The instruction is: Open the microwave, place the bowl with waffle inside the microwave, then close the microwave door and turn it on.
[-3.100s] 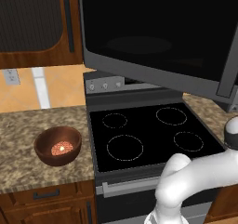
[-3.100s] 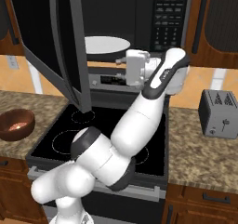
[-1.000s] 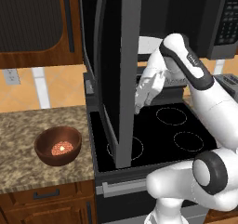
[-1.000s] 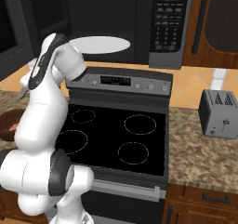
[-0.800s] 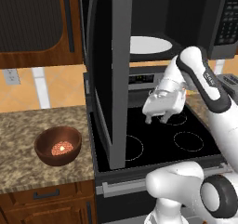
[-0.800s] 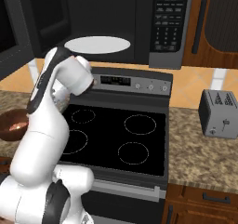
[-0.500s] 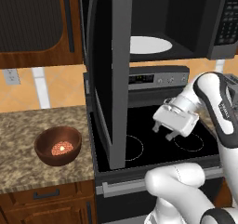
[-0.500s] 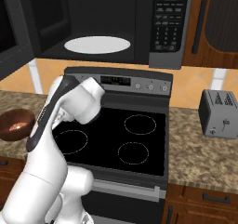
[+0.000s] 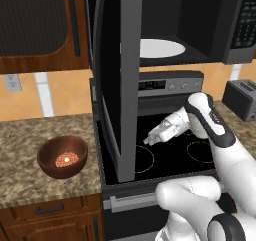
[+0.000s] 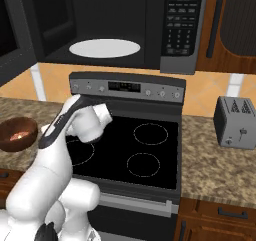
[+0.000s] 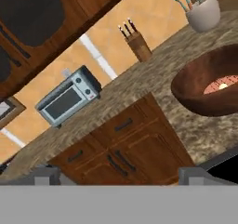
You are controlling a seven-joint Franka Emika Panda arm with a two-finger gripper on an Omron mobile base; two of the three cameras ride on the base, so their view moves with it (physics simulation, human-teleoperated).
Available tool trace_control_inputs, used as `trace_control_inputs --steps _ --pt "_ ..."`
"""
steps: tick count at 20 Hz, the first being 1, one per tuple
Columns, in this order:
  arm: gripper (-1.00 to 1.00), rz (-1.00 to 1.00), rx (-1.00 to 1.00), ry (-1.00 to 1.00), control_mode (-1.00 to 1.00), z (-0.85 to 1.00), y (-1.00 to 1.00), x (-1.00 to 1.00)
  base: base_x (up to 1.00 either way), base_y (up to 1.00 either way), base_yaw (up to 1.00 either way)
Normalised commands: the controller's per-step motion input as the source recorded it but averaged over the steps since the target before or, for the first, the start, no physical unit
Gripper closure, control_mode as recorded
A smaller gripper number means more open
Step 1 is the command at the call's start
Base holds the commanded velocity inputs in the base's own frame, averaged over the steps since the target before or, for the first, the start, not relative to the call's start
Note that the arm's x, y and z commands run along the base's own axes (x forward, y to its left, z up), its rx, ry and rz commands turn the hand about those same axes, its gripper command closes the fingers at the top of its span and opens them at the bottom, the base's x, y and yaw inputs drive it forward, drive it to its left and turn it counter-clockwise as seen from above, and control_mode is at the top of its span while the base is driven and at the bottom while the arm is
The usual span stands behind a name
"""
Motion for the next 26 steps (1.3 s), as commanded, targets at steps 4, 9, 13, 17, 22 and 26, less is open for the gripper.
trace_control_inputs --steps 4,9,13,17,22,26 --pt "-1.00 -0.36 0.09 0.87 -1.00 0.00 0.33 0.75 0.00 0.00 0.00" --pt "-1.00 -0.62 -0.15 0.72 -1.00 -0.06 0.13 0.15 0.00 0.00 0.00" --pt "-1.00 -0.53 -0.51 0.55 -1.00 -0.16 0.27 0.04 0.00 0.00 0.00" --pt "-1.00 -0.24 -0.67 0.51 -1.00 0.00 0.83 0.31 0.00 0.00 0.00" --pt "-1.00 -0.03 -0.59 0.47 -1.00 0.00 0.80 0.65 0.00 0.00 0.00" --pt "-1.00 -0.01 -0.27 0.26 -1.00 -0.07 0.51 0.73 0.00 0.00 0.00"
